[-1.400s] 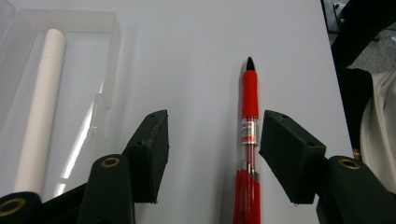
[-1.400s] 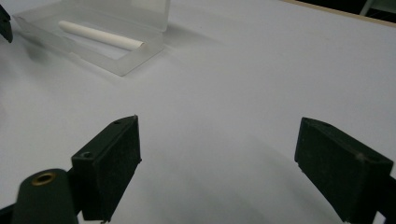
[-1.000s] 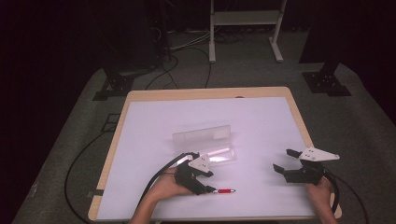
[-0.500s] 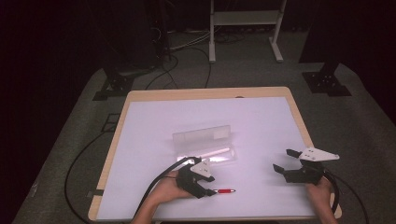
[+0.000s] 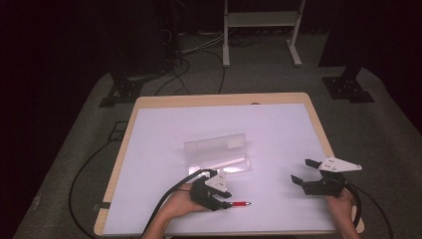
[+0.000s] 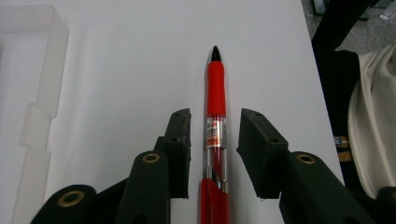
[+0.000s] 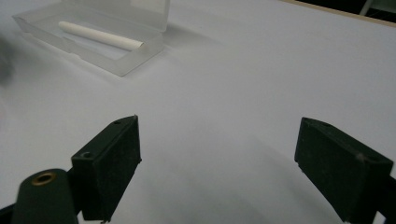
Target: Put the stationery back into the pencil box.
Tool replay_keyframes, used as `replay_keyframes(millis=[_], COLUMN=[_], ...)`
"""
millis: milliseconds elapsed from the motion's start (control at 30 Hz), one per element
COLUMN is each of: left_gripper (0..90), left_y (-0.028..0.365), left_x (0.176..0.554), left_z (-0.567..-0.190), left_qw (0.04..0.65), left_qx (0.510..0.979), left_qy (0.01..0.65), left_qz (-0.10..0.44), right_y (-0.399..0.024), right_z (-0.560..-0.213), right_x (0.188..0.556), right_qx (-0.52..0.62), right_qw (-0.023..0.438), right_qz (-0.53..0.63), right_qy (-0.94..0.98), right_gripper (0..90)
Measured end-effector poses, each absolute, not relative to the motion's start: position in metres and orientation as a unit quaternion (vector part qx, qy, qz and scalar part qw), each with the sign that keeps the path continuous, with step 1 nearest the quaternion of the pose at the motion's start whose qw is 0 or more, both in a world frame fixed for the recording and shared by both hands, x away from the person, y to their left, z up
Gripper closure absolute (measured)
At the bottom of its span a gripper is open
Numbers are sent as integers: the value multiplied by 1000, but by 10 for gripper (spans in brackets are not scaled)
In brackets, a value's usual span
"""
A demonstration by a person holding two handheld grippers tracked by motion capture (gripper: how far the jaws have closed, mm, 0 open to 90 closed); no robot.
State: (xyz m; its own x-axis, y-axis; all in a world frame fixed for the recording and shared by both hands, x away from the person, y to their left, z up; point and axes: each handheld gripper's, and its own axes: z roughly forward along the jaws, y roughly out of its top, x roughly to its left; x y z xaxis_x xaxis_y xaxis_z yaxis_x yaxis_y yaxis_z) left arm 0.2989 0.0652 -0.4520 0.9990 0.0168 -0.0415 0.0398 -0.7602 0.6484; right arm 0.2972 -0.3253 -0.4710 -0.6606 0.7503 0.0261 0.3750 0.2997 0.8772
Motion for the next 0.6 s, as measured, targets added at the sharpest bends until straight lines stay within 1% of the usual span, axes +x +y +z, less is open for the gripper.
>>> replay_keyframes(millis=[133, 333, 433, 600], left_gripper=[697, 708, 741, 751], left_y=[65, 63, 63, 62], left_x=[298, 298, 298, 298], left_z=[-453, -455, -456, -457], left_qw=[346, 339, 336, 331], left_qx=[938, 941, 942, 944], left_qy=[10, 4, 2, 2], left_qz=[-19, -22, -19, -17], right_y=[-325, -325, -325, -326], right_z=[-471, -471, -471, -471], right_x=[297, 297, 297, 297], right_qx=[360, 360, 361, 361], right_qw=[200, 200, 200, 201], right_qz=[469, 470, 470, 471], right_qy=[781, 781, 780, 779], right_gripper=[136, 136, 136, 136])
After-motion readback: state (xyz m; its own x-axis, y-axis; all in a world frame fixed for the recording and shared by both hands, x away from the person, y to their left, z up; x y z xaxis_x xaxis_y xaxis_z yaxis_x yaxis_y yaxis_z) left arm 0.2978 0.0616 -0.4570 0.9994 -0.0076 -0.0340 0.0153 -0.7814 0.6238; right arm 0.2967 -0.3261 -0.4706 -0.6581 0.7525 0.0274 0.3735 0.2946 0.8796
